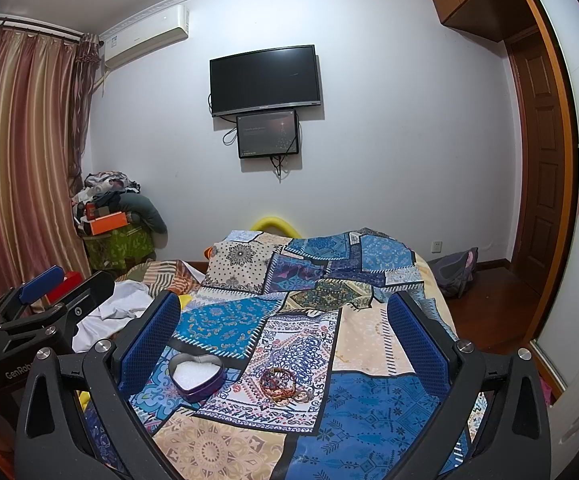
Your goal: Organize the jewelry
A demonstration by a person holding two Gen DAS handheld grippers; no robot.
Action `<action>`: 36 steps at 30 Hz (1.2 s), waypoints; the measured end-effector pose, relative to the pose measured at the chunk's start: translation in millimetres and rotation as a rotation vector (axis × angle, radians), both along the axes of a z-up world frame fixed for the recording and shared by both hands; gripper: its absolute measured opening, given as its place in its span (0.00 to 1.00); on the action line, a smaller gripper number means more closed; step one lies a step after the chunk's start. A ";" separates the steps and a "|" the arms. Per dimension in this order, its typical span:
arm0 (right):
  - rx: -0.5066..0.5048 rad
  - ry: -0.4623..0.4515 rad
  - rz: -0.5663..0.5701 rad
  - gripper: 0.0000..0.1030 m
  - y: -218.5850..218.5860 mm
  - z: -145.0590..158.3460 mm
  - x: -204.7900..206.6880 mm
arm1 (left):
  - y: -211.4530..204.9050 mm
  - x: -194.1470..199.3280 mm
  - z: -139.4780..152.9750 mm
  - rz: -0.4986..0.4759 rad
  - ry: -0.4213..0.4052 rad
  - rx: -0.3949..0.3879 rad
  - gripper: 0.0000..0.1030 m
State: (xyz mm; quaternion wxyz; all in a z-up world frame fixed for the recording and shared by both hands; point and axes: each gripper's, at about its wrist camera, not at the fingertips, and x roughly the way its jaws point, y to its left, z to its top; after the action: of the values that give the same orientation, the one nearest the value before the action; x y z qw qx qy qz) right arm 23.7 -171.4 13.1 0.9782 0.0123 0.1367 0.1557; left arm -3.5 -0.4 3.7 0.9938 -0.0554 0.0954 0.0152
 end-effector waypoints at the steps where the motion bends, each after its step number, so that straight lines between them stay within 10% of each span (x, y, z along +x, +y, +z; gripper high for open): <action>1: 0.000 0.000 0.000 1.00 -0.2 -0.3 0.7 | 0.3 0.2 0.2 0.000 0.000 -0.001 1.00; 23: -0.009 0.024 0.002 1.00 0.4 -10.2 11.2 | 3.4 8.3 -9.6 0.015 0.011 -0.008 1.00; 36: -0.050 0.139 -0.050 1.00 -11.8 -45.3 49.8 | 13.6 58.6 -42.5 0.043 0.159 -0.036 1.00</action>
State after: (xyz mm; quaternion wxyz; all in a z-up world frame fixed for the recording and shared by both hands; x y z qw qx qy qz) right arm 73.5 -183.2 -32.2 0.9700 0.0021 0.2076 0.1266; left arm 55.0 13.1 -38.8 0.9813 -0.0740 0.1731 0.0390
